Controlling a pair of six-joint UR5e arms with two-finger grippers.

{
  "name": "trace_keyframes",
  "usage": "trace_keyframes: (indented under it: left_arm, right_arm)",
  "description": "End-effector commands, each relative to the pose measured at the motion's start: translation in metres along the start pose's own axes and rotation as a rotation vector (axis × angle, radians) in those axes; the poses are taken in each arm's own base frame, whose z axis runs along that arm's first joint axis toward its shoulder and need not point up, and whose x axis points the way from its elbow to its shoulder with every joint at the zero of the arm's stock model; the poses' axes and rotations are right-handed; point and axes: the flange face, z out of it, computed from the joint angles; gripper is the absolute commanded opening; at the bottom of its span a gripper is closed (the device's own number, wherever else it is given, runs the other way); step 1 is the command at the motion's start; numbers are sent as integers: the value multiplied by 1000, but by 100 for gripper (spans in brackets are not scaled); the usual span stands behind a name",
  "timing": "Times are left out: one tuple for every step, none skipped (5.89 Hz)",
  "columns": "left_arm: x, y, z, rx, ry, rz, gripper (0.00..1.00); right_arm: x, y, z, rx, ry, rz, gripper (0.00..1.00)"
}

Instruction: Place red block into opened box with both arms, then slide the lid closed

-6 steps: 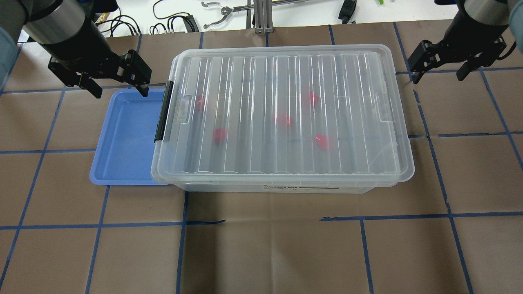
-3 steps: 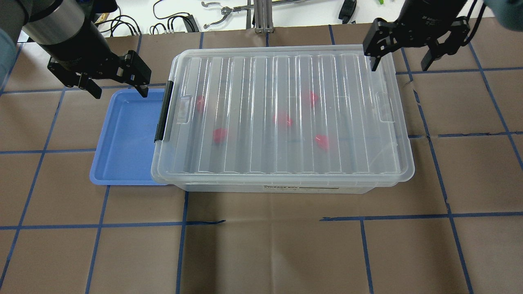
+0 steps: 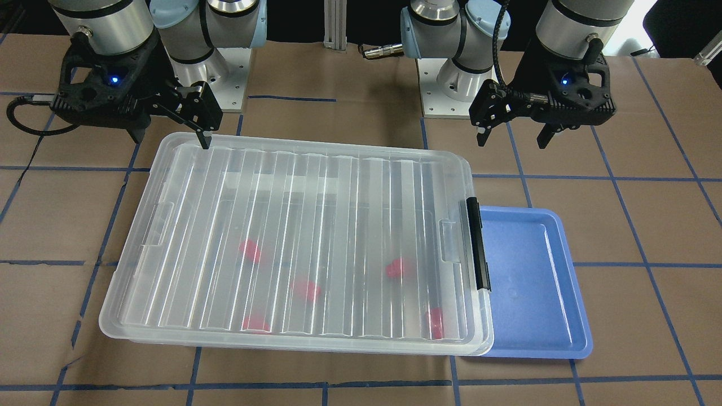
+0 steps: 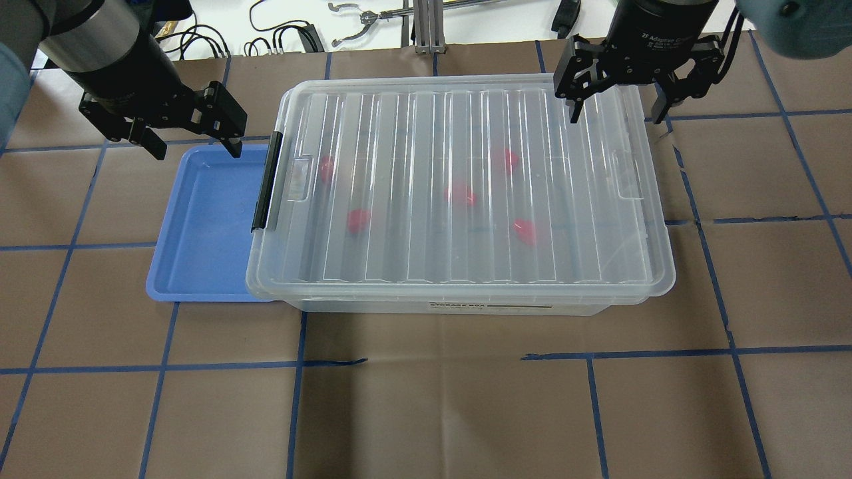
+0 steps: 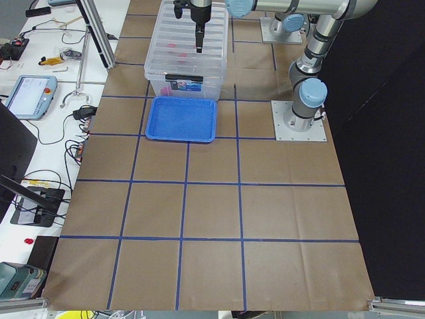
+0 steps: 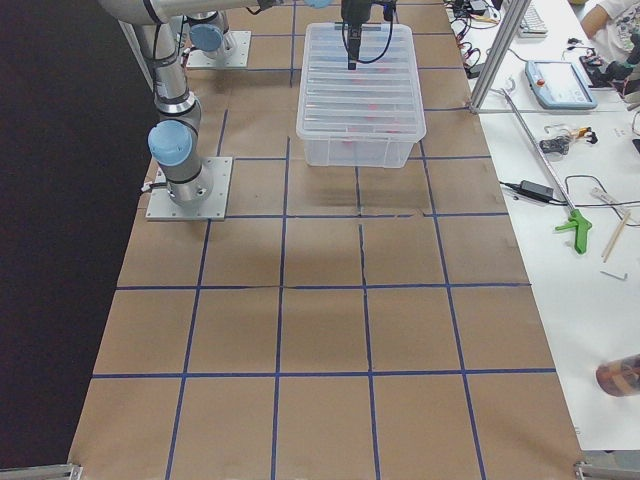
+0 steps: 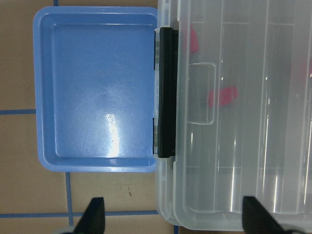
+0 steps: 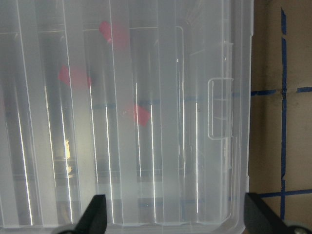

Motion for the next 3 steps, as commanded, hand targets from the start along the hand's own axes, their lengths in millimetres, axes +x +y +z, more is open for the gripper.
trace_keyframes:
  left_arm:
    - [0,-2,1,4,-1,3,98]
    - [-1,-5,5,-4,-2,3,98]
    - [-1,-4,5,-4,-3,3,98]
  right_arm:
    - [3,-1,3,-7,4,-10,100]
    - [5,-1,2,-4,2,-7,100]
    - [3,0,2,-4,-1,-8,100]
